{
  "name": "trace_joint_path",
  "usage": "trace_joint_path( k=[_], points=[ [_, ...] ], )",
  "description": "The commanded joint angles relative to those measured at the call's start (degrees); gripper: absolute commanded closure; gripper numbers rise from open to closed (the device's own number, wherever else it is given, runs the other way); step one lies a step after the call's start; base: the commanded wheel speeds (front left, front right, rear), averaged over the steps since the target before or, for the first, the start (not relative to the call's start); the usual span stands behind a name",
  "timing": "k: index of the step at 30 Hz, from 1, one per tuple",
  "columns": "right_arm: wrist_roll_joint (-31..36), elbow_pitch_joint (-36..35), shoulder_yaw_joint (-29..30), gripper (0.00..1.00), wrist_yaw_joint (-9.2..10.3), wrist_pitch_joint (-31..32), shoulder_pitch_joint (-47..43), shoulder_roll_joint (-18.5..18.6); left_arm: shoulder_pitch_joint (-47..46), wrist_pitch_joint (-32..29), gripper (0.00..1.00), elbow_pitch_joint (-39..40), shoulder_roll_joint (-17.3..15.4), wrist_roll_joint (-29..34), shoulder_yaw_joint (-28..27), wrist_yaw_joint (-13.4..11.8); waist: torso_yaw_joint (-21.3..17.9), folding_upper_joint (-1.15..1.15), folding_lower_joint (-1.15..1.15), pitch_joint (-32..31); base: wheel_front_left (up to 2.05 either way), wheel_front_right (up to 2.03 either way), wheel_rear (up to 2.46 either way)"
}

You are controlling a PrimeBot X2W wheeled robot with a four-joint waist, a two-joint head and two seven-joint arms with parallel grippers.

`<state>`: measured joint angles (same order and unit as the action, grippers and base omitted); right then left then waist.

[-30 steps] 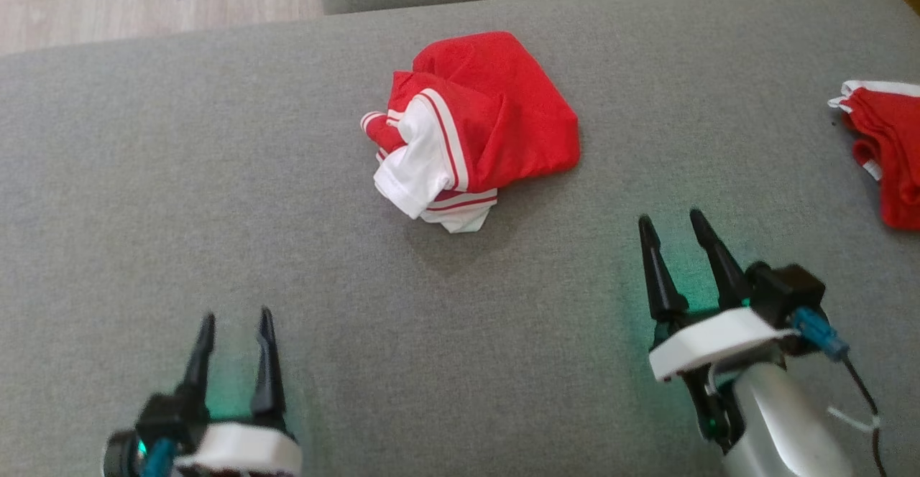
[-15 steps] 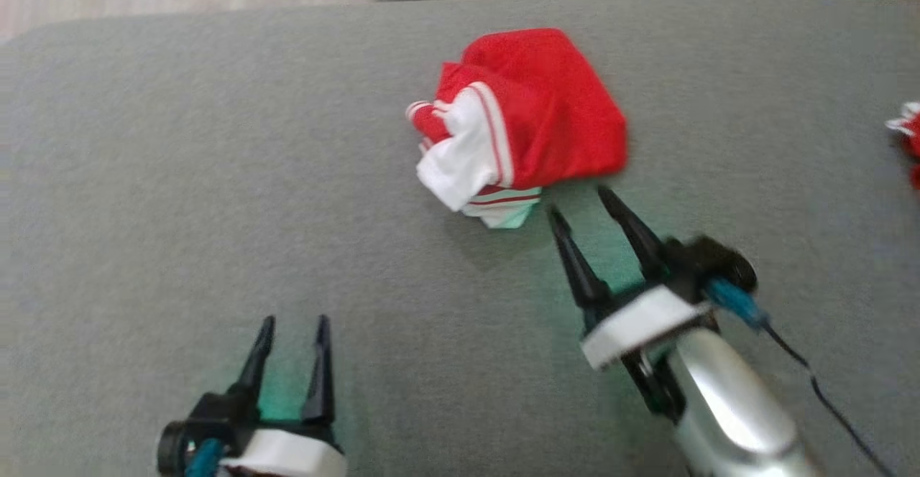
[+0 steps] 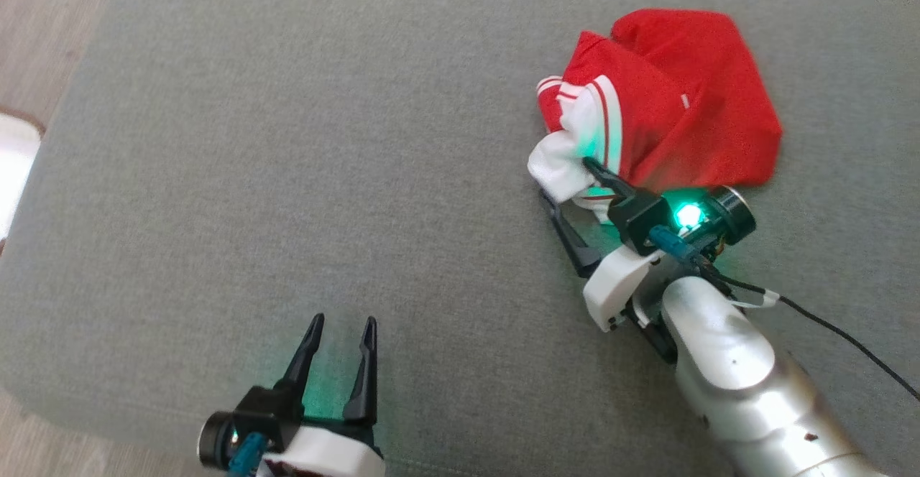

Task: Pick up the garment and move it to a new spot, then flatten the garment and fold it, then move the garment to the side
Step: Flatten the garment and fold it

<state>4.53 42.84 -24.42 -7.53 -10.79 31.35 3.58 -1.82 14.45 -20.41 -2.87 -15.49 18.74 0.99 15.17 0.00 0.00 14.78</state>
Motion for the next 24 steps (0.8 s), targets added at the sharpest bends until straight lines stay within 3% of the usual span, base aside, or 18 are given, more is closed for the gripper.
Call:
trace_joint_path(
  k=[1, 5, 6, 7, 8, 17, 21, 24],
  points=[
    [0.58, -0.75, -0.22, 0.0, 0.04, 0.23, 1.6, -0.7, -2.06, 0.54, 0.0, 1.22, -0.01, -0.3, -1.2, -0.37, 0.97, 0.0, 0.0, 1.07, 0.0, 0.0, 0.0],
    [2.5, 1.01, 0.72, 0.0, 0.04, 0.58, 2.06, -0.7, -2.94, 0.54, 0.0, 1.58, -0.01, -1.3, -0.14, -0.94, 1.01, 0.0, 0.0, 1.82, 0.0, 0.0, 0.0],
    [2.2, 1.14, 0.59, 0.16, 0.04, 0.38, 2.11, -0.7, -3.2, 0.54, 0.0, 1.67, -0.01, -1.5, 0.16, -1.02, 0.93, 0.0, 0.0, 1.95, 0.0, 0.0, 0.0],
    [1.54, 1.0, 0.41, 0.67, 0.04, -0.16, 2.18, -0.7, -3.45, 0.54, 0.0, 1.79, -0.01, -1.66, 0.39, -1.08, 0.83, 0.0, 0.0, 2.04, 0.0, 0.0, 0.0],
    [1.09, 0.84, 0.08, 1.0, 0.04, -0.68, 2.32, -0.7, -3.68, 0.54, 0.0, 1.96, -0.01, -1.81, 0.55, -1.13, 0.69, 0.0, 0.0, 2.08, 0.0, 0.0, 0.0],
    [-11.21, -6.42, -5.94, 1.0, 0.04, -3.88, 4.73, -0.7, -4.05, 0.54, 0.0, 2.09, -0.01, -2.01, 1.69, -0.96, 0.4, 0.0, 0.0, 0.5, 0.0, 0.0, 0.0],
    [-20.25, -14.2, -10.45, 1.0, 0.04, -4.14, 9.5, -0.7, -3.48, 0.54, 0.0, 1.59, -0.01, -1.92, 1.95, -0.58, 0.91, 0.0, 0.0, -0.7, 0.0, 0.0, 0.0],
    [-26.99, -22.21, -9.42, 1.0, 0.04, -4.18, 14.98, -0.7, -2.81, 0.54, 0.0, 0.99, -0.01, -1.71, 1.85, -0.34, 1.07, 0.0, 0.0, -1.72, 0.0, 0.0, 0.0]
  ],
)
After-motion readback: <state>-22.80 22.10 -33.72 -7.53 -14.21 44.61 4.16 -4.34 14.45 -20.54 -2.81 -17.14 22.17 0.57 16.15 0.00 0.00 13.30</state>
